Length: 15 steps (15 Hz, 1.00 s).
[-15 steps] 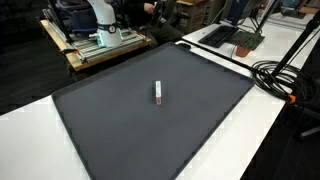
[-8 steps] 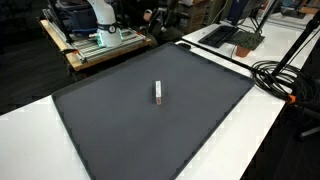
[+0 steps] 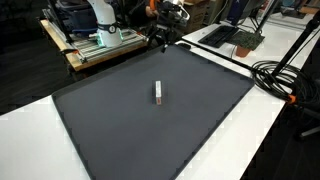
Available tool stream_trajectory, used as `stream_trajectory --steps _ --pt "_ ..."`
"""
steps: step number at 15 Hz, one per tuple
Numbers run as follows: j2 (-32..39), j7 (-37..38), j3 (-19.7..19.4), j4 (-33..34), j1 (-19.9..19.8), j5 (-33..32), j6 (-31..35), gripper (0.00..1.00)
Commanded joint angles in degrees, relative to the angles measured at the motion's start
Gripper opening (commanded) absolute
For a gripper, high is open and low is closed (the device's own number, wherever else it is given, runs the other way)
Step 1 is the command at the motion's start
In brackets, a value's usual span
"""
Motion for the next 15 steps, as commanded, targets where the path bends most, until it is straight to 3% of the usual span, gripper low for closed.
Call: stream_trajectory --steps 1,3,8,10,13,14,15 --pt "0.25 -0.54 0.30 0.14 -0.38 0.09 0.05 1.00" --pt "1.85 6.15 -0.09 -1.02 0.23 -12.48 2.06 1.00" --pt "4.78 14.58 -0.42 -4.41 -0.62 -35.40 8.80 1.00" --pt "6.68 17.89 -0.87 -4.95 -0.93 -44.34 8.33 1.00" --pt "9.55 19.60 -1.49 -5.65 -1.26 -53.69 5.07 1.00" --pt "8.12 17.94 -0.63 -5.37 -1.32 -48.52 6.42 1.00" --pt "8.99 18.42 -0.88 -5.44 -1.50 -50.41 5.89 1.00"
